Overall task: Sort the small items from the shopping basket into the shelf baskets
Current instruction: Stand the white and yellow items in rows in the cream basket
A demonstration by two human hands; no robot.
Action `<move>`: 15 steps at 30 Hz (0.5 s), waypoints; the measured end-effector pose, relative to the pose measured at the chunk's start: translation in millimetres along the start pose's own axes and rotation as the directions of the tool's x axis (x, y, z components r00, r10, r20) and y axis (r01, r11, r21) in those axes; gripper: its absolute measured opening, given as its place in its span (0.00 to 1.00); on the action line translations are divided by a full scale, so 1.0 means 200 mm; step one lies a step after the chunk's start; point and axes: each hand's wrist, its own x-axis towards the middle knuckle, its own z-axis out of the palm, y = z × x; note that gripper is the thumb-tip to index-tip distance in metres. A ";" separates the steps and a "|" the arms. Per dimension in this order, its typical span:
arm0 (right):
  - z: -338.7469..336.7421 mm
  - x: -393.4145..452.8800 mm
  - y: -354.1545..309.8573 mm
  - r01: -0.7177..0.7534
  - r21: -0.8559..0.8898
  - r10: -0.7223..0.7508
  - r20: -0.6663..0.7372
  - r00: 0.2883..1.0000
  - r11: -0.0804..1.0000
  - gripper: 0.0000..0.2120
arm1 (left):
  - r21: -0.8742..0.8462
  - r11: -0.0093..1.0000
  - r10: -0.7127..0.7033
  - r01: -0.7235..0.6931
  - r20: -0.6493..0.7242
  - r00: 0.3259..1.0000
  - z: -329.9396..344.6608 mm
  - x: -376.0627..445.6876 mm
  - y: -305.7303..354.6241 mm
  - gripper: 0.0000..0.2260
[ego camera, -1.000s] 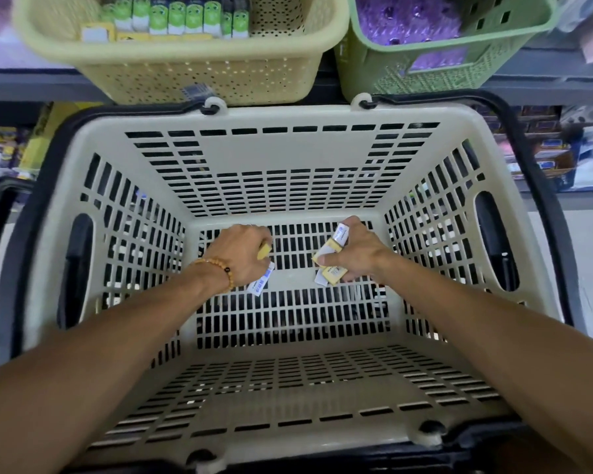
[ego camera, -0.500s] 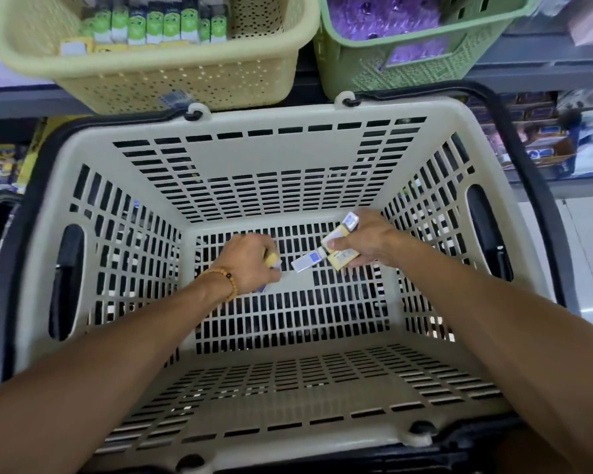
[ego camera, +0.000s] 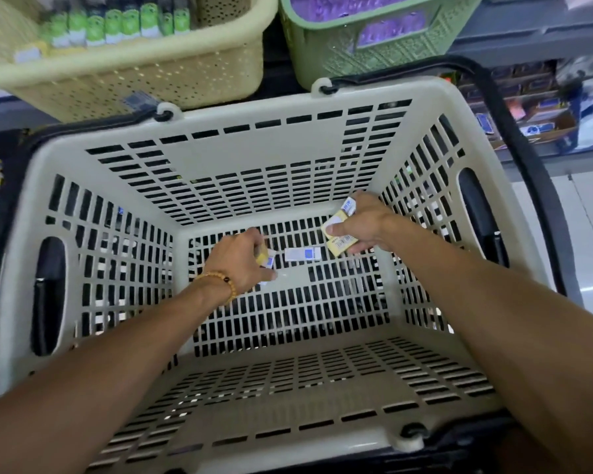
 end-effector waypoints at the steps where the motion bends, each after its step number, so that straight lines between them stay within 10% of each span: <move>1: 0.00 0.00 0.00 0.005 0.002 -0.005 -0.004 1.000 1.000 0.23 | 0.014 1.000 0.001 -0.001 -0.001 1.000 0.01 0.00 0.01 0.19; 10: -0.05 -0.01 0.01 0.023 -0.021 -0.024 -0.022 0.999 1.000 0.11 | 0.104 0.920 0.376 -0.377 0.026 0.926 -0.04 0.11 0.20 0.17; 15: -0.05 0.00 0.01 0.025 -0.029 -0.026 -0.034 0.999 0.999 0.09 | 0.304 0.884 0.352 -0.355 0.068 0.934 0.01 0.18 0.28 0.14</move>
